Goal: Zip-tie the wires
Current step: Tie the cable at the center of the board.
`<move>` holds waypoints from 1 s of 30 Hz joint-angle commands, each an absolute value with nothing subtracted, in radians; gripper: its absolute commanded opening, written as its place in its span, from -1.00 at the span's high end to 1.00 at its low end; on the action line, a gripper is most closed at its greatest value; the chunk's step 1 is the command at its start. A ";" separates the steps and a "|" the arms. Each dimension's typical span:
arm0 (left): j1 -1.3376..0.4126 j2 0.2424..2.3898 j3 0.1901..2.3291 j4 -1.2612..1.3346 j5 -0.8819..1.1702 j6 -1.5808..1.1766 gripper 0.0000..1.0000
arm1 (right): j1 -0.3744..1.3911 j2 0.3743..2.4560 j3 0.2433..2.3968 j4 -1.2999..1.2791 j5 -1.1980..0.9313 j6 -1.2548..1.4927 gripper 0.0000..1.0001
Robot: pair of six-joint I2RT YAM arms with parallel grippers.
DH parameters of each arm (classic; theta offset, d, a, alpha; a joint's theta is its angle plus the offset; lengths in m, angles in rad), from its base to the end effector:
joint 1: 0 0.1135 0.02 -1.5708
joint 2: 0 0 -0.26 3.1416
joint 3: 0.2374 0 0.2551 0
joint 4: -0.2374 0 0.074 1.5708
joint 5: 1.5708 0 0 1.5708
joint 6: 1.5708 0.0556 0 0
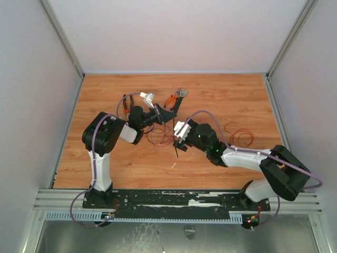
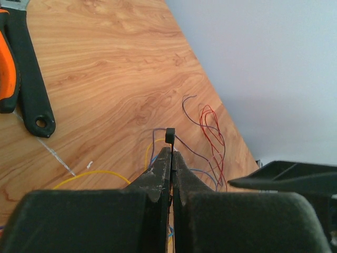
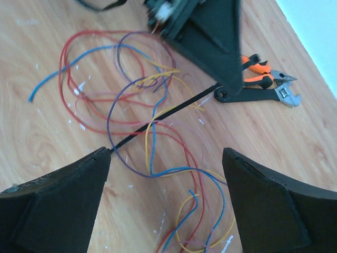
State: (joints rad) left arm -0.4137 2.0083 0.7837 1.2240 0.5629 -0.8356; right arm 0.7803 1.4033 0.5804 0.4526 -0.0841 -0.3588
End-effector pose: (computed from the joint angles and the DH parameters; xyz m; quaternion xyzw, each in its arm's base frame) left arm 0.3468 -0.1847 0.1361 0.0497 0.7055 -0.5565 0.4360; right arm 0.2170 0.2213 0.1821 -0.4646 0.6815 0.1520 0.5446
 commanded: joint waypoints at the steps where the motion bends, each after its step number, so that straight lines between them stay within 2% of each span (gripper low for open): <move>1: -0.409 2.021 0.805 1.239 0.578 -0.828 1.00 | 0.832 1.435 0.487 0.610 -0.020 -0.624 -0.77; 16: -0.407 2.021 0.814 1.240 0.589 -0.839 1.00 | 0.917 1.636 0.416 0.829 0.154 -0.916 -0.76; 23: -0.408 2.029 0.820 1.239 0.592 -0.850 1.00 | 0.904 1.748 0.420 0.976 0.179 -1.030 -0.58; 30: -0.408 2.049 0.826 1.255 0.598 -0.876 1.00 | 0.904 1.875 0.427 1.161 0.188 -1.142 -0.57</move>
